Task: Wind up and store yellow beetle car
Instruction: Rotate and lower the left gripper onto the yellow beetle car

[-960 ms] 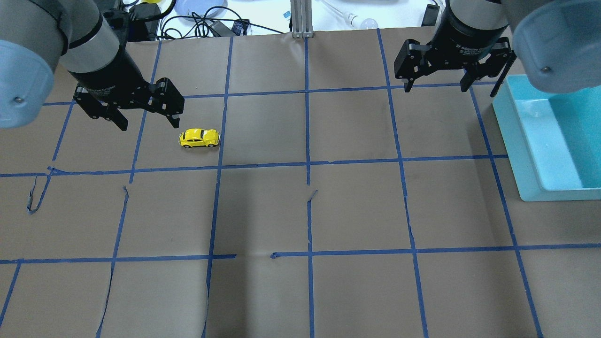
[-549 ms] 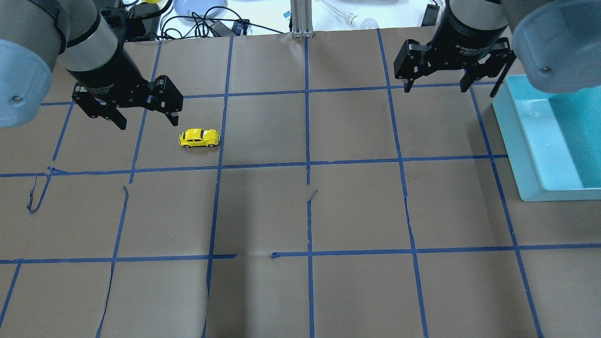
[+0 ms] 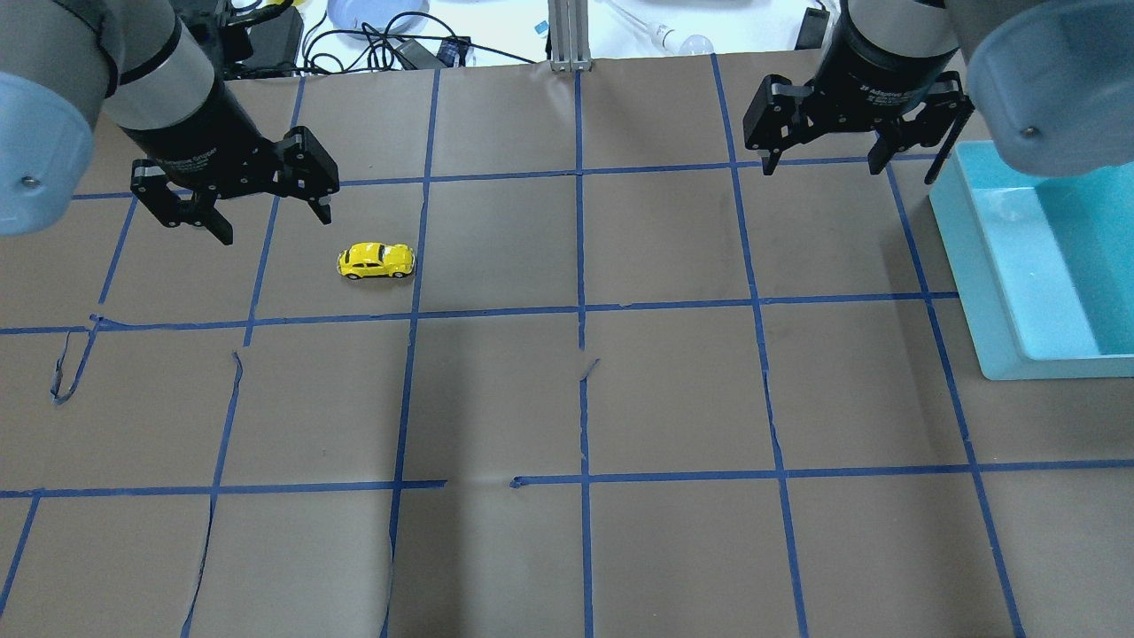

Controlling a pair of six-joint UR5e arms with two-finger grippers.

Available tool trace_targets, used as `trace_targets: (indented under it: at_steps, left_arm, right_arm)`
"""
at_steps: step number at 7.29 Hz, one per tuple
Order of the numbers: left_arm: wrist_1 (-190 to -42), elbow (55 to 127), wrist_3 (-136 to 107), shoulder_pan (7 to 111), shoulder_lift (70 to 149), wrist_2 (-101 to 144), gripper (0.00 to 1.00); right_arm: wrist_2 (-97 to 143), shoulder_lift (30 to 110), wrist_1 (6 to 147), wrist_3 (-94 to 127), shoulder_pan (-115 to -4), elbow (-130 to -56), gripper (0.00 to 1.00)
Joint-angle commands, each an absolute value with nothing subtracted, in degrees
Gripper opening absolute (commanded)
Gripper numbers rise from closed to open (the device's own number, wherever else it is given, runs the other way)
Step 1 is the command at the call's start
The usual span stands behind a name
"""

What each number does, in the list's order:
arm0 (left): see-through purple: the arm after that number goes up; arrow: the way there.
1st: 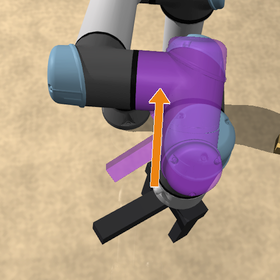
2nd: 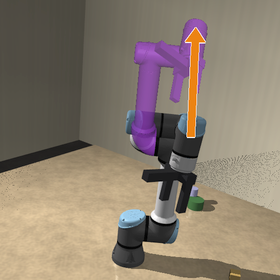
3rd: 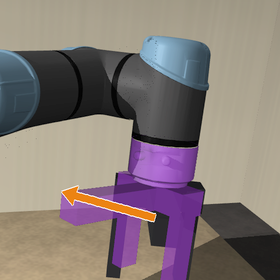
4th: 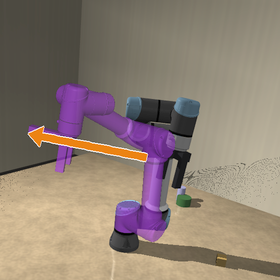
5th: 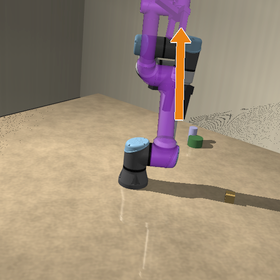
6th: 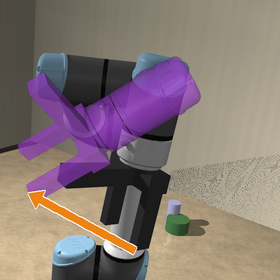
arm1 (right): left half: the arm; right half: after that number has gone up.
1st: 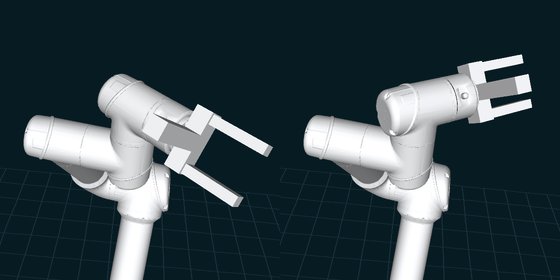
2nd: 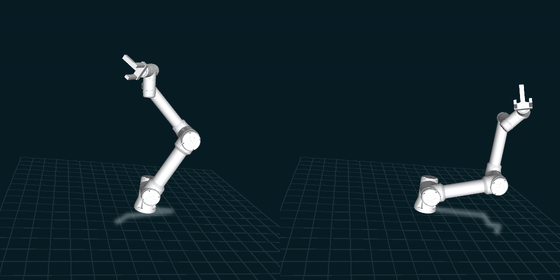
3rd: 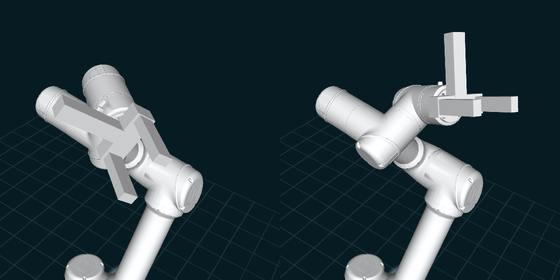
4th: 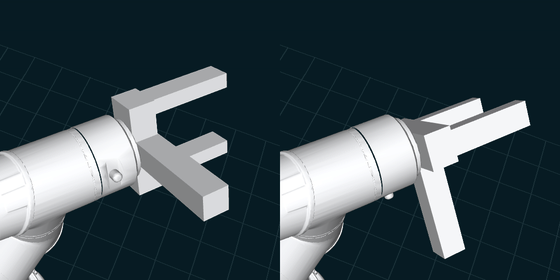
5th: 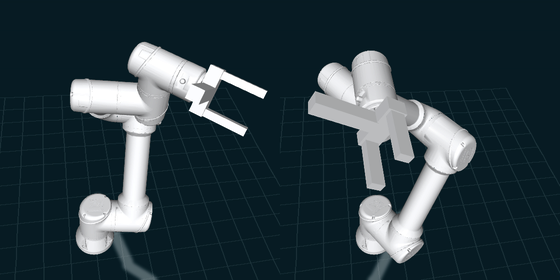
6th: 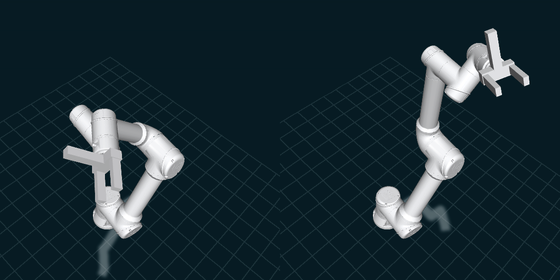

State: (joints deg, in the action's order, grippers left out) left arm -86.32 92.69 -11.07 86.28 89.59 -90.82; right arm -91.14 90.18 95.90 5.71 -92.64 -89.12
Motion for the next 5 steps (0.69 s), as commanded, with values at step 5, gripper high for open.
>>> trace_targets:
  at_steps: [5]
  left_arm:
    - [-77.5,93.3,-49.9,84.7,95.8,-90.0,1.0]
  right_arm:
    - [-91.1,90.2,95.9,5.7,-92.6,-89.0,1.0]
